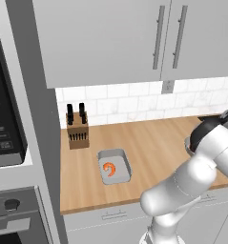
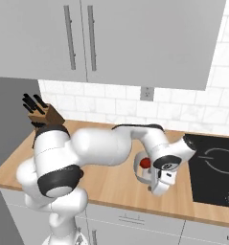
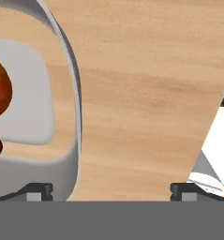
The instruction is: Take the meat container that has the shrimp and place it on the second highest rack of the freezer. Then take the vegetable container that has the squash and bell pepper and place it on the highest rack of the freezer.
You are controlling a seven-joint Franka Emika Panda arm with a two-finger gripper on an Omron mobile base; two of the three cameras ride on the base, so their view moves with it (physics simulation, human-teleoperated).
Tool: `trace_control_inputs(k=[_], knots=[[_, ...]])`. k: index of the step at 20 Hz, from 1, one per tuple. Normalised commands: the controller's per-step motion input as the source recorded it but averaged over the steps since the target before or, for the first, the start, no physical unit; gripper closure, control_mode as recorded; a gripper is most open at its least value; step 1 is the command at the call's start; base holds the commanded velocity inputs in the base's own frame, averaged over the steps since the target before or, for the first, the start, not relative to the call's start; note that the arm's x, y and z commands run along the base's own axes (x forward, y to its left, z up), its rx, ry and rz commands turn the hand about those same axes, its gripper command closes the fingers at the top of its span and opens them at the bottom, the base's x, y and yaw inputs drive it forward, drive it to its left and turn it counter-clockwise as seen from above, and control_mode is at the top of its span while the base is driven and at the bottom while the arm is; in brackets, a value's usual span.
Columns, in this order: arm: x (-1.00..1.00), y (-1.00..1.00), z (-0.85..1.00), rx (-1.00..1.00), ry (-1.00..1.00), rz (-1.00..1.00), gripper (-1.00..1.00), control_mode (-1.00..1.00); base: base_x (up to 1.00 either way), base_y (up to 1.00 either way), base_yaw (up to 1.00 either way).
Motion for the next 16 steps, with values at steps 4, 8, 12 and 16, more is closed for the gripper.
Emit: trace_control_inputs(k=[4,8,12,16], knots=[[0.10,0.00,-0.12,-0.03,0.00,-0.06,-1.00,-1.00,0.00,0.00,0.00],[0.00,0.03,-0.44,-0.14,0.00,0.00,-1.00,-1.00,0.00,0.00,0.00],[0.00,0.12,-0.49,-0.16,0.00,0.00,1.00,-1.00,0.00,0.00,0.00],[0.00,0.10,-0.42,-0.09,-0.01,0.00,1.00,-1.00,0.00,0.00,0.00]])
